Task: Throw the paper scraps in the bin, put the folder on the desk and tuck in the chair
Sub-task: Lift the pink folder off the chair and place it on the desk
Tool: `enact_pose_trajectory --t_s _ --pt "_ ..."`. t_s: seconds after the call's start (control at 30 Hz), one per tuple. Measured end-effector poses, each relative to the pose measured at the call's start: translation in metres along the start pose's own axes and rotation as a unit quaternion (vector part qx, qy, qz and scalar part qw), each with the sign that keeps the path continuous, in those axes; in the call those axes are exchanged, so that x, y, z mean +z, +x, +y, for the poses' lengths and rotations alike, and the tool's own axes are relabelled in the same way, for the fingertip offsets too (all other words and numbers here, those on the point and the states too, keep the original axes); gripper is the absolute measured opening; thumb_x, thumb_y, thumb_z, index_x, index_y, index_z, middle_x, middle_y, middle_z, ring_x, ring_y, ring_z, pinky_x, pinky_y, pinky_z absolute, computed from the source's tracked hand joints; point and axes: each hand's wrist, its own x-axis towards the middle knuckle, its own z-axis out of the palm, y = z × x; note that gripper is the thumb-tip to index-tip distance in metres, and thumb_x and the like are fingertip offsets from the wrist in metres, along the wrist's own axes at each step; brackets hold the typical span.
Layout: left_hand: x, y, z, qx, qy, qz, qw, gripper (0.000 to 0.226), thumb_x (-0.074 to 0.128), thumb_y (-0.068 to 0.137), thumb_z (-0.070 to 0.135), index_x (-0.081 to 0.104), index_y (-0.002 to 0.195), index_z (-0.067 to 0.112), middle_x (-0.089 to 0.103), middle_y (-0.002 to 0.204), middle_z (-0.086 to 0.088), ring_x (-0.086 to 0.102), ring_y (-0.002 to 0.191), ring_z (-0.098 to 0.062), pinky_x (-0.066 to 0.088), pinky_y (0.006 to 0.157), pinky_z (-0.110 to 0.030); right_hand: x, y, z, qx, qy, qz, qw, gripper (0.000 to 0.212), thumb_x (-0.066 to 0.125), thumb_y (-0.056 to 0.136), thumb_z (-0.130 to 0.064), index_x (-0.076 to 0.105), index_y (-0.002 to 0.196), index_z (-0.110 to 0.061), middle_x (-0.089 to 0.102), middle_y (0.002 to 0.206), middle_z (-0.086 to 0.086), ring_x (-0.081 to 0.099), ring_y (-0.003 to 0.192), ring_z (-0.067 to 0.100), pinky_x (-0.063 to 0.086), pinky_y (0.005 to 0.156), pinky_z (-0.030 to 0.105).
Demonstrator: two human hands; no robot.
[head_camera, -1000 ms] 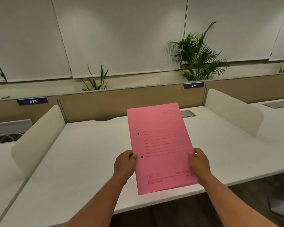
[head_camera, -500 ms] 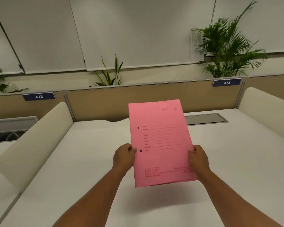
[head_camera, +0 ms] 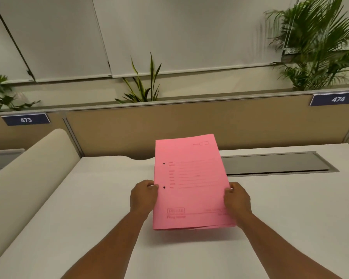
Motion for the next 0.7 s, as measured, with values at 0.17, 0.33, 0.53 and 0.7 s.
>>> enact_pose_trajectory --t_s 0.17,0.33,0.53,0.7 --pt "0.020 0.047 -0.013 -0.004 0.018 -0.002 1.000 0.017 0.056 0.094 0.020 0.070 0.087 0.015 0.072 0.087 -0.002 0.066 0.083 -0.025 0.053 0.075 -0.035 0.034 0.040 0.002 0.009 -0.021 -0.003 1.000 0.021 0.042 0.094 -0.010 0.059 0.106 -0.007 0.063 0.098 0.009 0.055 0.084 0.026 0.040 0.072 0.031" --pt "0.040 0.073 -0.032 -0.007 0.047 0.000 0.999 0.019 0.059 0.093 0.022 0.074 0.099 0.010 0.074 0.097 -0.005 0.066 0.089 -0.027 0.052 0.081 -0.035 0.055 0.063 0.008 0.028 -0.070 -0.013 0.997 0.017 0.044 0.092 -0.010 0.058 0.101 -0.007 0.063 0.094 0.008 0.055 0.079 0.025 0.040 0.067 0.030" --pt "0.053 0.084 -0.046 -0.019 0.070 0.005 0.997 0.020 0.059 0.093 0.021 0.074 0.099 0.009 0.073 0.098 -0.007 0.063 0.087 -0.025 0.046 0.077 -0.030 0.066 0.075 0.011 0.021 -0.146 -0.016 0.989 0.014 0.047 0.089 -0.009 0.056 0.098 -0.005 0.061 0.089 0.009 0.050 0.076 0.025 0.036 0.066 0.029" --pt "0.056 0.093 -0.049 -0.017 0.081 0.014 0.996 0.018 0.059 0.093 0.021 0.074 0.095 0.010 0.073 0.095 -0.006 0.060 0.081 -0.022 0.042 0.074 -0.028 0.069 0.080 0.008 0.003 -0.208 -0.023 0.978 0.017 0.048 0.090 -0.009 0.056 0.102 -0.001 0.066 0.102 0.015 0.062 0.094 0.033 0.038 0.070 0.028"
